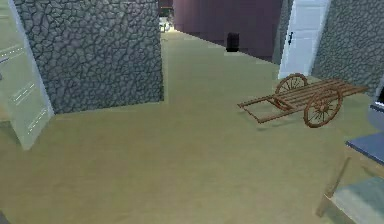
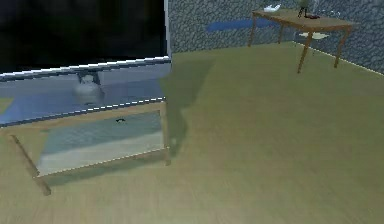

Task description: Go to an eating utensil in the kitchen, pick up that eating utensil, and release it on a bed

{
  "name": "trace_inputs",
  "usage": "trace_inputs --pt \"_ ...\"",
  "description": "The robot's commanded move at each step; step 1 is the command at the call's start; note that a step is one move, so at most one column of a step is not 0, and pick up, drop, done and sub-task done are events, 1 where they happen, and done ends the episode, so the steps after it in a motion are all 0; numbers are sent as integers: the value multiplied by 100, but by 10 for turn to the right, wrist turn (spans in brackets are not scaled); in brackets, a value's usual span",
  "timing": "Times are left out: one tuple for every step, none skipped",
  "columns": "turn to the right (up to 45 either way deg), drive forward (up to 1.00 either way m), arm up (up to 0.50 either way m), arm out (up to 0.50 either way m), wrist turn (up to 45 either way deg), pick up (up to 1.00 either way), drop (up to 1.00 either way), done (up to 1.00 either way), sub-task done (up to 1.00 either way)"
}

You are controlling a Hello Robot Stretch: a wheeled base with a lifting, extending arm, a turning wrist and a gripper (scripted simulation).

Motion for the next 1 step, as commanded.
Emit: trace_inputs --pt "0 100 0 0 0 0 0 0 0"
